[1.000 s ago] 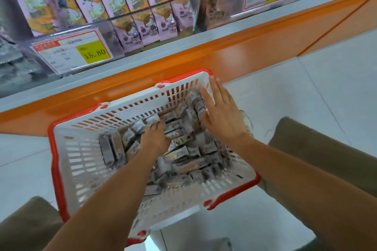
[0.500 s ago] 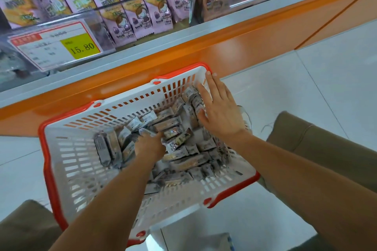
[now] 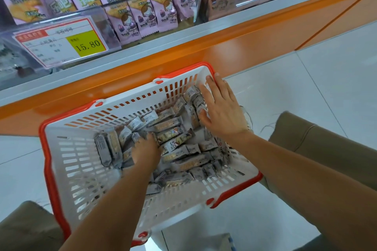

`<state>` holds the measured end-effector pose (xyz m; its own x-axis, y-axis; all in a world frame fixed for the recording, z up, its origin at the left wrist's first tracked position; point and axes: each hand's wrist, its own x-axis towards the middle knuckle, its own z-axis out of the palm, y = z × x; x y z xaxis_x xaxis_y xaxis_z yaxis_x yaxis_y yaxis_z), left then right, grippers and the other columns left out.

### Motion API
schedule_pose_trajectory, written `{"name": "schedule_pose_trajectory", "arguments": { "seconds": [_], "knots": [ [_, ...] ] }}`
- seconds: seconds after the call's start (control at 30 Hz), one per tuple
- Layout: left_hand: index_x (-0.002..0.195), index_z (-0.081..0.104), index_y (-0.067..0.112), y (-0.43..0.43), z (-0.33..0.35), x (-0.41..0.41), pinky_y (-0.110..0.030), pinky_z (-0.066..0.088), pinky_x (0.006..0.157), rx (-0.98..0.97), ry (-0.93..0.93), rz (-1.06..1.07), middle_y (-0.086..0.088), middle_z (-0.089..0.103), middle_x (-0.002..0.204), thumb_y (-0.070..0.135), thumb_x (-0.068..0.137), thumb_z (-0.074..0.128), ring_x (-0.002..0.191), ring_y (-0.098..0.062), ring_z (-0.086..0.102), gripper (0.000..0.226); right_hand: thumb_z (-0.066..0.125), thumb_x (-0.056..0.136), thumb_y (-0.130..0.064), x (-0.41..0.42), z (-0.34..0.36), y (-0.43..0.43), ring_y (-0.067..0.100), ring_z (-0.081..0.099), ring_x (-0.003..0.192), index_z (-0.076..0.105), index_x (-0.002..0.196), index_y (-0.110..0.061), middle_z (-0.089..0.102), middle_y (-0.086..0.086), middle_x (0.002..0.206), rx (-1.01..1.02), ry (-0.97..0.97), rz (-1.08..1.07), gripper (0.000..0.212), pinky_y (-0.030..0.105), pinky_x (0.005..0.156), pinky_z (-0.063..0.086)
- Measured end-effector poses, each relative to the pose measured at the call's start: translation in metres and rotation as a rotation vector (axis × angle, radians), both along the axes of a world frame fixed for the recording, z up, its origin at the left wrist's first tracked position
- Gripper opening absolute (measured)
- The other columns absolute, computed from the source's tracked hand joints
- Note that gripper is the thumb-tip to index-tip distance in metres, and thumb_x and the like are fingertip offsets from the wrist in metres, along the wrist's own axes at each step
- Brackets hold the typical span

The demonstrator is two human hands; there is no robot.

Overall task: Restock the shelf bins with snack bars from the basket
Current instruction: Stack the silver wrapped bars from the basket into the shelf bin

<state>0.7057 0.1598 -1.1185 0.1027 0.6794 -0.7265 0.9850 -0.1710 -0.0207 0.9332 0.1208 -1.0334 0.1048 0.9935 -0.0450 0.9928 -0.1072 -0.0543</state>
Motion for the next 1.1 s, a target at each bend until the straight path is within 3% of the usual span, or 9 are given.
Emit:
{"name": "schedule_pose_trajectory", "arguments": {
  "seconds": [0.3, 0.43, 0.53, 0.6, 0.73, 0.83, 0.9, 1.0, 1.1],
  "knots": [
    [0.142, 0.03, 0.003, 0.006, -0.01, 0.003, -0.045, 0.032, 0.109, -0.016, 0.029, 0.118, -0.024, 0.026, 0.146, 0.044, 0.091, 0.06, 0.136, -0.038, 0.027, 0.072, 0.042, 0.093, -0.035, 0.001, -0.002, 0.0, 0.035, 0.009, 0.149, 0.026, 0.151, -0.009, 0.027, 0.019, 0.156, 0.0, -0.024, 0.017, 0.066, 0.047, 0.122, 0.013],
    [0.14, 0.031, 0.013, 0.001, -0.011, 0.006, -0.045, 0.043, 0.097, 0.02, -0.01, 0.113, -0.016, 0.056, 0.13, 0.035, 0.092, 0.062, 0.135, -0.037, 0.03, 0.061, 0.043, 0.093, -0.036, 0.001, -0.004, 0.001, 0.035, 0.009, 0.149, 0.026, 0.151, -0.009, 0.028, 0.019, 0.156, 0.007, -0.031, 0.022, 0.066, 0.048, 0.122, 0.012],
    [0.135, 0.035, 0.016, -0.001, -0.01, 0.006, -0.042, 0.049, 0.082, 0.039, -0.106, 0.183, -0.014, 0.065, 0.11, 0.025, 0.093, 0.059, 0.124, -0.037, 0.043, 0.049, 0.043, 0.093, -0.037, 0.002, -0.005, 0.001, 0.035, 0.008, 0.149, 0.026, 0.151, -0.009, 0.029, 0.018, 0.155, 0.003, -0.031, 0.027, 0.066, 0.047, 0.122, 0.011],
    [0.137, 0.035, 0.015, 0.002, -0.003, 0.002, -0.04, 0.053, 0.075, 0.037, -0.162, 0.224, -0.016, 0.065, 0.106, 0.022, 0.094, 0.055, 0.103, -0.034, 0.056, 0.048, 0.043, 0.092, -0.037, 0.002, -0.005, 0.0, 0.036, 0.009, 0.149, 0.028, 0.15, -0.009, 0.03, 0.018, 0.155, 0.006, -0.021, 0.031, 0.066, 0.048, 0.122, 0.012],
    [0.146, 0.034, 0.011, 0.012, 0.035, -0.006, -0.036, 0.05, 0.071, -0.138, -0.405, 0.541, -0.02, 0.051, 0.134, 0.013, 0.097, 0.051, 0.081, -0.022, 0.057, 0.051, 0.04, 0.086, -0.044, 0.005, 0.0, 0.0, 0.036, 0.012, 0.148, 0.034, 0.147, -0.011, 0.036, 0.017, 0.151, 0.007, 0.087, 0.044, 0.07, 0.049, 0.12, 0.016],
    [0.147, 0.034, 0.008, 0.015, 0.078, -0.014, -0.024, 0.042, 0.054, -0.171, -0.557, 0.713, -0.015, 0.04, 0.144, 0.002, 0.096, 0.052, 0.068, -0.013, 0.048, 0.054, 0.045, 0.083, -0.047, 0.01, 0.007, -0.001, 0.035, 0.012, 0.148, 0.035, 0.147, -0.013, 0.035, 0.015, 0.152, -0.019, 0.2, 0.055, 0.072, 0.048, 0.118, 0.017],
    [0.148, 0.034, 0.007, 0.015, 0.108, -0.022, -0.025, 0.044, 0.055, -0.203, -0.649, 0.842, -0.011, 0.04, 0.139, -0.001, 0.095, 0.053, 0.078, -0.017, 0.052, 0.056, 0.056, 0.087, -0.04, 0.014, 0.014, 0.001, 0.031, 0.005, 0.15, 0.031, 0.149, -0.013, 0.025, 0.013, 0.158, -0.099, 0.266, 0.035, 0.072, 0.046, 0.12, 0.014],
    [0.144, 0.042, 0.013, 0.008, 0.152, -0.039, -0.034, 0.044, 0.076, -0.129, -0.736, 0.878, -0.01, 0.037, 0.149, 0.002, 0.091, 0.058, 0.117, -0.029, 0.049, 0.056, 0.059, 0.091, -0.031, 0.007, 0.041, 0.005, 0.029, 0.007, 0.149, 0.027, 0.151, -0.014, 0.013, 0.009, 0.162, -0.134, 0.329, 0.059, 0.071, 0.046, 0.12, 0.018],
    [0.132, 0.053, 0.018, 0.0, 0.193, -0.052, -0.03, 0.038, 0.083, -0.002, -0.92, 0.97, -0.003, 0.048, 0.129, 0.0, 0.087, 0.055, 0.11, -0.023, 0.048, 0.049, 0.058, 0.093, -0.027, -0.021, 0.083, 0.012, 0.03, 0.035, 0.139, 0.038, 0.147, -0.017, 0.03, 0.008, 0.156, -0.004, 0.327, 0.2, 0.058, 0.039, 0.11, 0.032]
  ]
}}
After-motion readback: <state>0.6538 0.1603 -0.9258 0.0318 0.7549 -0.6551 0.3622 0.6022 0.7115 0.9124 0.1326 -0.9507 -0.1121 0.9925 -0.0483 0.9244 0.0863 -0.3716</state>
